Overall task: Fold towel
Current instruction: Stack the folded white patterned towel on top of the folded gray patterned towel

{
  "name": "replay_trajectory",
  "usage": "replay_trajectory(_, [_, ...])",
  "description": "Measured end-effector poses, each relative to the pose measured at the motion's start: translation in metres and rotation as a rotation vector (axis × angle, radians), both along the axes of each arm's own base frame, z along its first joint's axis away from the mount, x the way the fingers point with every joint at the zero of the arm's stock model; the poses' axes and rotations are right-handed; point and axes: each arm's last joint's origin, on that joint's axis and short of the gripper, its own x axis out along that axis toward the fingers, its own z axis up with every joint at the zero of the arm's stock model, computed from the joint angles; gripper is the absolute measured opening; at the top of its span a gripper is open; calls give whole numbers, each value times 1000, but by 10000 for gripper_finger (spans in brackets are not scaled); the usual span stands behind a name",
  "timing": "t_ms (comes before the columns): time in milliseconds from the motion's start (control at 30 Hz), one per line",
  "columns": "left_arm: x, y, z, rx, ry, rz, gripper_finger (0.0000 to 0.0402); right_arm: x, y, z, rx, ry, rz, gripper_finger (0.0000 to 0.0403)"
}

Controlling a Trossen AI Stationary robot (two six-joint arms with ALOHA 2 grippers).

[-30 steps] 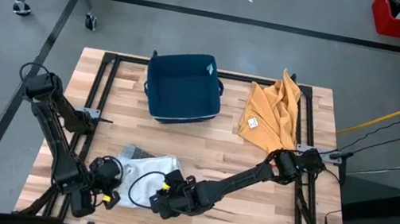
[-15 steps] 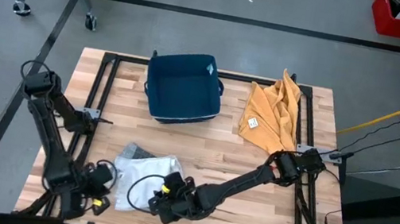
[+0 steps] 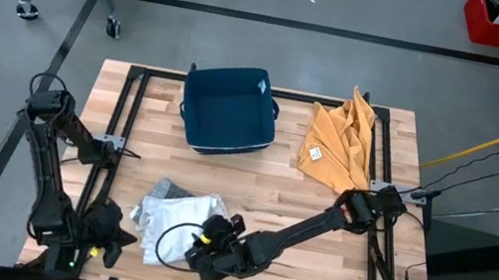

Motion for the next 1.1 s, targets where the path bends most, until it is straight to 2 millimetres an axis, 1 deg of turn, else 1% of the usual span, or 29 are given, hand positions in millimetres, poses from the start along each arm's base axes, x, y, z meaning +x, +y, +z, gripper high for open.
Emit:
replay_trajectory(67, [-3, 2, 0, 19, -35, 16, 1, -5, -3, 12, -39, 26, -12, 230])
replay_trajectory(167, [-7, 4, 0, 28, -33, 27, 1, -15, -9, 31, -79, 91, -15, 230])
replay_trajectory(233, [-9, 5, 0, 31, -33, 28, 1, -24, -14, 40, -91, 132, -31, 230])
replay_trajectory(333, [-9, 4, 0, 17, -33, 36, 3, -33, -21, 43, -92, 205, -66, 230])
replay_trajectory(400, [-9, 4, 0, 6, -20, 36, 5, -36, -25, 41, -70, 247, -85, 230])
replay_trajectory(533, [-4, 3, 0, 35, -15, 11, 7, -32, -33, 38, 61, 334, -48, 230])
replay_trajectory(600, [-1, 1, 0, 48, -20, -20, 14, -28, -37, 36, 114, 365, -18, 230])
replay_trajectory(667, [2, 0, 1, 77, -23, -52, 29, -25, -40, 35, 143, 372, -5, 230])
replay_trajectory(767, [3, 0, 1, 107, -22, -76, 65, -21, -44, 36, 137, 365, 20, 230])
replay_trajectory(933, [8, 3, 1, 90, -21, -37, 132, -17, -46, 37, 147, 352, 49, 230])
replay_trajectory(1033, [13, 4, 1, 68, -22, 0, 160, -16, -48, 36, 134, 360, 67, 230])
replay_trajectory(1100, [16, 6, 1, 52, -22, 28, 172, -15, -51, 36, 139, 363, 63, 230])
